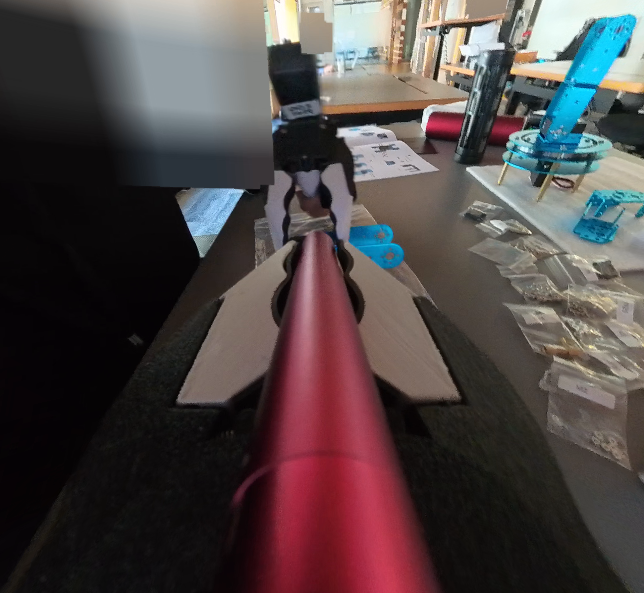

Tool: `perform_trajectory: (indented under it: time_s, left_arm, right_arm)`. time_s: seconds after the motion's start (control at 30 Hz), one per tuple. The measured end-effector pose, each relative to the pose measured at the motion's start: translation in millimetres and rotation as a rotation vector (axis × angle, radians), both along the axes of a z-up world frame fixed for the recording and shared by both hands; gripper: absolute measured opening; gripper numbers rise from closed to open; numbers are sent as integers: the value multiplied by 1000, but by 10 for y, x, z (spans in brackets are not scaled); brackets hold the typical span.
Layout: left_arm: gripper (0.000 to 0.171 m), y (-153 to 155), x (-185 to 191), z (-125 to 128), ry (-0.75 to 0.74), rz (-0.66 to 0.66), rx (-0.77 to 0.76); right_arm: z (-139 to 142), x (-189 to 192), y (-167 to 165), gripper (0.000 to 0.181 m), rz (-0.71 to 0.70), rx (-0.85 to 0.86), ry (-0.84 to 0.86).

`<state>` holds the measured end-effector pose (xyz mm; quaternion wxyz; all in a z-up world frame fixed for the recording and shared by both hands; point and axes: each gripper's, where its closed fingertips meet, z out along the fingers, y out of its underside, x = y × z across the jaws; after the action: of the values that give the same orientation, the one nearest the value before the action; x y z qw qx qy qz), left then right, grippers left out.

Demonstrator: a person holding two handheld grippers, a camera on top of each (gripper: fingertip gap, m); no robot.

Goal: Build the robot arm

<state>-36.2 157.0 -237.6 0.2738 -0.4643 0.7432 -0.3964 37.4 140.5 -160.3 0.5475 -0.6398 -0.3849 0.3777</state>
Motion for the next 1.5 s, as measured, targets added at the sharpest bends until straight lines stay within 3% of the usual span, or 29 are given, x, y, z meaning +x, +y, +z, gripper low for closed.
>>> perform_trajectory:
  time_s: [0.07,0.13,0.37,0.43,0.47,0.53,0.6,0.67,0.73,0.8,1.03,1.37,1.5]
  left_arm:
    - [54,20,-76,-183,70,5,198]
    - [54,-19,-125,-270,119,4,260]
    - [55,-122,-91,-362,187,51,95]
    - [61,-123,-87,-319,190,61,64]
    - [71,-99,-53,-220,157,82,71]
    - [69,-88,64,93,48,114,80]
    - [62,17,275,347,-84,204,230]
    - [50,-50,442,400,-190,189,470]
    - [18,47,558,470,-305,262,740]
    - [15,56,573,466,-348,259,841]
    - [13,-93,497,288,-305,169,609]
    - [13,-210,424,186,-272,73,490]
    - [14,-195,427,220,-296,88,525]
  right_arm:
    - [-58,3,22,21,-1,-28,-10]
    - [-102,-34,14,21,13,-52,-14]
    - [-114,-79,29,22,-3,-80,-15]
    - [-91,-78,38,22,-5,-102,7]
    - [-79,-80,50,22,-9,-107,19]
    - [-74,-99,73,22,-21,-104,27]
    - [-83,-157,87,22,-23,-115,33]
    - [-87,-236,96,22,-21,-132,47]
    - [-93,-281,110,22,-34,-141,54]
    - [-94,-271,112,21,-40,-129,44]
    - [-224,-371,-15,21,21,3,-106]
    - [-312,-421,-116,21,90,55,-173]
    - [-294,-421,-116,21,82,69,-180]
